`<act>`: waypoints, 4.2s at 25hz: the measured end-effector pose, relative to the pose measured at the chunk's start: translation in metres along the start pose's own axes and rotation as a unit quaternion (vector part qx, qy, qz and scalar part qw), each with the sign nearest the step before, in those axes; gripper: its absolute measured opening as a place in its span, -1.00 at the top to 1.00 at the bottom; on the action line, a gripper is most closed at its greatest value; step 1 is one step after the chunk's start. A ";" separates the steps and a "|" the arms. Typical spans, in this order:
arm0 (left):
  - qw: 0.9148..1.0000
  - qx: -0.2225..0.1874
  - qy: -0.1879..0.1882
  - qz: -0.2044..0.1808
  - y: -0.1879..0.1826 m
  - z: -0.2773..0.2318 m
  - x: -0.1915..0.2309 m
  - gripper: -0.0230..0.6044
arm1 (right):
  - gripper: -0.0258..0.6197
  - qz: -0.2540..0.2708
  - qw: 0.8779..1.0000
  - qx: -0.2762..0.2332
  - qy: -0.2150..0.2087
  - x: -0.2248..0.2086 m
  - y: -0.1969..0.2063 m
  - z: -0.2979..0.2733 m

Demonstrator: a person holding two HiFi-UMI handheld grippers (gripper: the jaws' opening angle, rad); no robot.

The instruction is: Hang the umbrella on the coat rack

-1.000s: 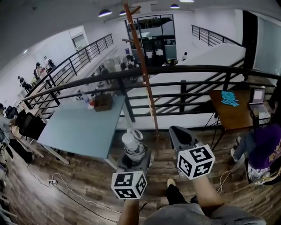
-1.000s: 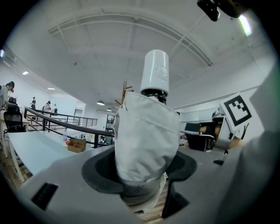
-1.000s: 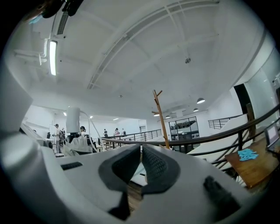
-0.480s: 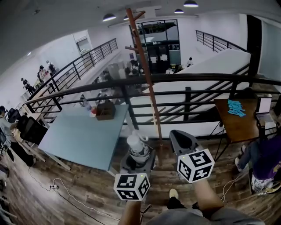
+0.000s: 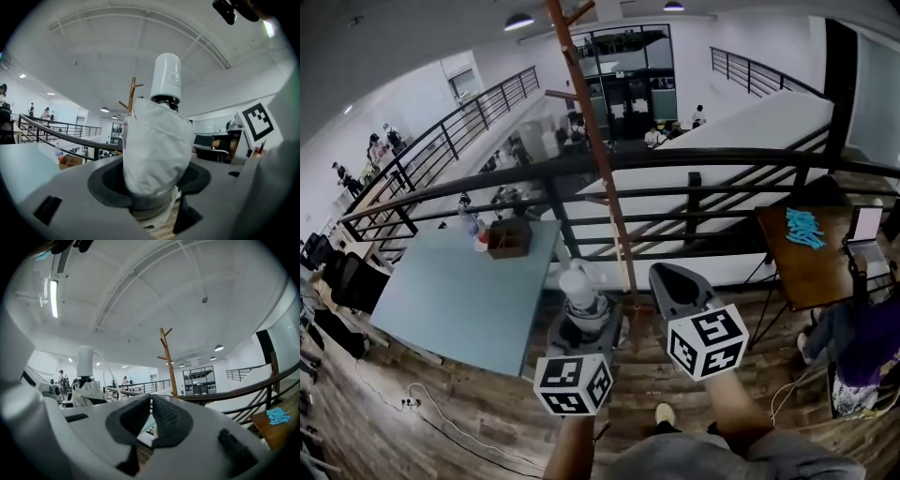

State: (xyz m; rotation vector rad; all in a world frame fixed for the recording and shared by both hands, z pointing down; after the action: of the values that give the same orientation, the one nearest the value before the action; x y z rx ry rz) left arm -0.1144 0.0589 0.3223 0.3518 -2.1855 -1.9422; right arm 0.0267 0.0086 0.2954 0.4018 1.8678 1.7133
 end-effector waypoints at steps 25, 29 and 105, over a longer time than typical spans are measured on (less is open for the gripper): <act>1.000 -0.002 -0.019 -0.010 -0.020 -0.117 0.016 0.03 | 0.84 -0.003 0.999 0.002 -0.042 -0.078 -0.018 -0.093; 1.000 -0.002 -0.023 -0.012 -0.021 -0.126 0.018 0.03 | 0.84 -0.005 0.999 -0.001 -0.049 -0.085 -0.018 -0.102; 0.992 -0.047 0.104 -0.059 -0.137 -0.312 0.199 0.03 | 0.84 0.011 0.998 -0.036 -0.055 -0.134 -0.076 -0.352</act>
State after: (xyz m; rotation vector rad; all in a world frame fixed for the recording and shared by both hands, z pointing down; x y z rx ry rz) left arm -0.2033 -0.3118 0.2210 0.6511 -1.9750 -1.9617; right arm -0.0626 -0.3625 0.2555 0.4792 1.7234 1.7313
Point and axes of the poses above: the fingertips, and each gripper's own axes: z backward along the fingers, x to its left, y out of its underside, the point moved 5 cm from there along z, backward along the fingers, and after that the axes turned 7 degrees about -z, right-handed, at the moved point
